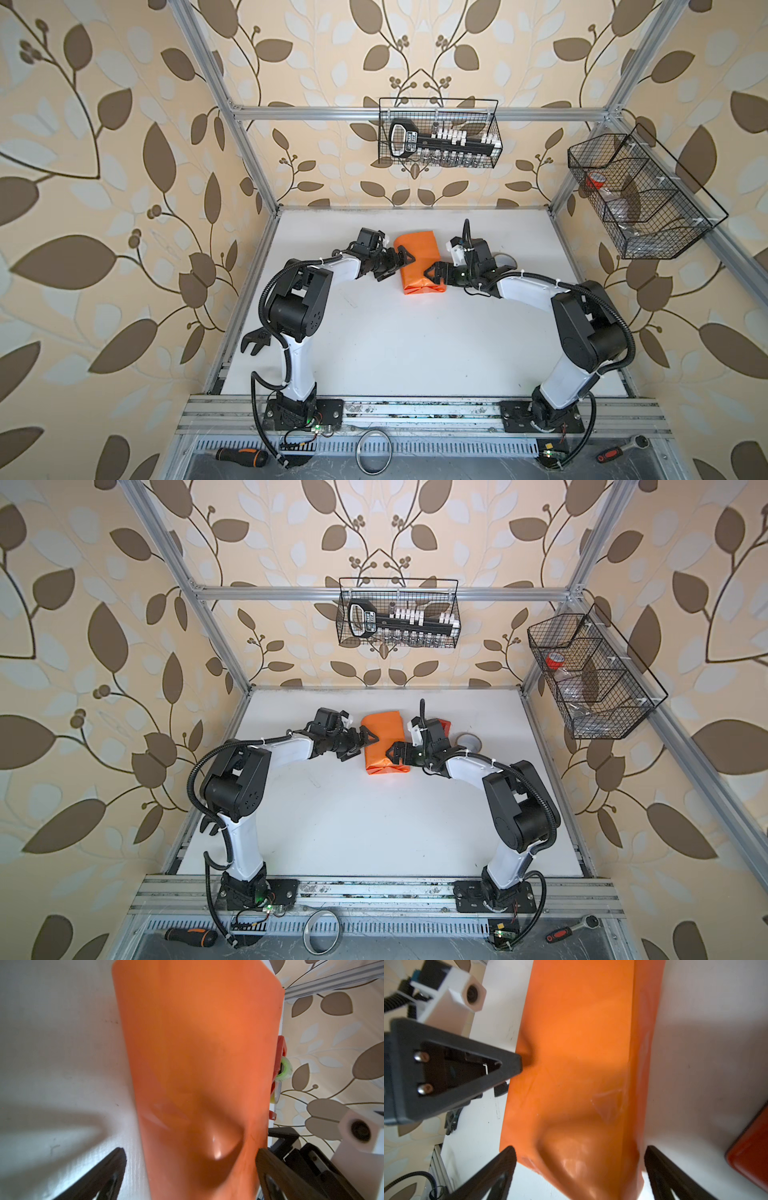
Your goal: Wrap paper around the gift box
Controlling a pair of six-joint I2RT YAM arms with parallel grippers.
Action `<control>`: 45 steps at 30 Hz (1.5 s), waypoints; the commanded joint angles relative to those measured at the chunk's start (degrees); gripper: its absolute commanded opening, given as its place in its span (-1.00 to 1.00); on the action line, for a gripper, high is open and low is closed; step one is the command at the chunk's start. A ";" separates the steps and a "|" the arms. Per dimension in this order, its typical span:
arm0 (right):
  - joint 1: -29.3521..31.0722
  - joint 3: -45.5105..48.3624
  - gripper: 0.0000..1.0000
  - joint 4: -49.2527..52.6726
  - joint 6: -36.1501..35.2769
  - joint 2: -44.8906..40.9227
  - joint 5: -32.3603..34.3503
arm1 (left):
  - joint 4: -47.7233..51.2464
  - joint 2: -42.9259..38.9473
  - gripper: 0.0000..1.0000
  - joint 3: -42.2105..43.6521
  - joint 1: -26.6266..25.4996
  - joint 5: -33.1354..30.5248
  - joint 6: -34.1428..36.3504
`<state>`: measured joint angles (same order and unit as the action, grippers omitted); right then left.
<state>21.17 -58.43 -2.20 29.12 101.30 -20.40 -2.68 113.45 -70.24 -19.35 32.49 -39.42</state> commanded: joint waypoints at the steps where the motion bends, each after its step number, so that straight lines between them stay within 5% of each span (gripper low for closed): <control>1: -1.18 -4.59 0.94 -1.32 1.50 4.51 -3.10 | 0.21 1.65 0.96 -3.66 1.06 0.38 -0.79; 16: -2.80 -18.62 0.77 -1.98 3.26 16.03 -7.40 | 1.84 7.89 0.82 -14.82 1.61 3.08 -3.21; 29: -2.71 -13.02 0.63 -12.72 10.98 8.32 -13.10 | -3.92 3.60 0.71 -16.34 1.51 9.09 -8.29; 45: -2.16 -3.57 0.54 -17.77 12.88 1.71 -10.19 | -14.08 -3.94 0.72 -6.63 0.72 11.06 -13.93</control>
<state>17.65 -63.18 -16.27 40.95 105.71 -28.93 -11.73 114.21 -77.80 -16.84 37.93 -51.42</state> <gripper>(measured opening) 0.772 0.859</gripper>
